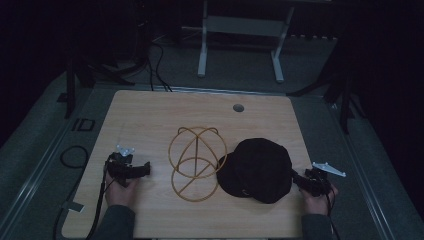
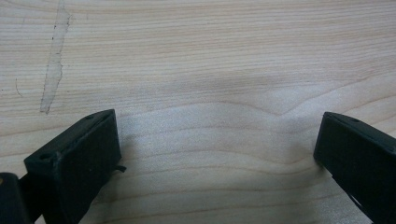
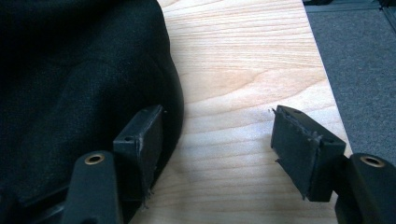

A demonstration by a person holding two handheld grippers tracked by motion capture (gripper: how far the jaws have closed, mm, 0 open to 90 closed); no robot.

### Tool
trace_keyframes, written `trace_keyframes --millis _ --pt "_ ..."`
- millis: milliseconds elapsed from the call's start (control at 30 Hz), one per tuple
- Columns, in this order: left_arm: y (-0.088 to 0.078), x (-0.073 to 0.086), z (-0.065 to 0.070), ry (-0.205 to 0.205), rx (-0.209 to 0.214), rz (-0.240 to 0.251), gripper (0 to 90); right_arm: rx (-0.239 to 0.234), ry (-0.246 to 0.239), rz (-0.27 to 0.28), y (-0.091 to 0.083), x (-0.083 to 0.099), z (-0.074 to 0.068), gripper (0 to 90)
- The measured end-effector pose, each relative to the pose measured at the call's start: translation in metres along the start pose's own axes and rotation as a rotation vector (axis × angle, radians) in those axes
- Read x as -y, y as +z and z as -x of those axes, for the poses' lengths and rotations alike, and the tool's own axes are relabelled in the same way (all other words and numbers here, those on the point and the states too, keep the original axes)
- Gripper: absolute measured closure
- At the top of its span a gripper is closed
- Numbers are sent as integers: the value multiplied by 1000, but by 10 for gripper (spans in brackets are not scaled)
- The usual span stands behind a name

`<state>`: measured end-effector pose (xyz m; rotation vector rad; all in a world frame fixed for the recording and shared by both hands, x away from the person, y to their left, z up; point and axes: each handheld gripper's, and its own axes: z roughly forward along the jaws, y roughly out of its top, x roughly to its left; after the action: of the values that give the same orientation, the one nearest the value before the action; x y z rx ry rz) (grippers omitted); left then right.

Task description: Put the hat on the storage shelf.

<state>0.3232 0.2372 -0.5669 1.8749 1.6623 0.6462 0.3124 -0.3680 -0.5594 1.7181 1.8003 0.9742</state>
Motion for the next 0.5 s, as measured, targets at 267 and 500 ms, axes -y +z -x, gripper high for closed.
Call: trace_keyframes --millis 267,500 --pt "0 0 1 -1 -3 -2 1 -18 10 3 -1 0 2 326" --pt "0 -1 1 -5 -6 -2 1 -18 -28 -9 1 0 0 280"
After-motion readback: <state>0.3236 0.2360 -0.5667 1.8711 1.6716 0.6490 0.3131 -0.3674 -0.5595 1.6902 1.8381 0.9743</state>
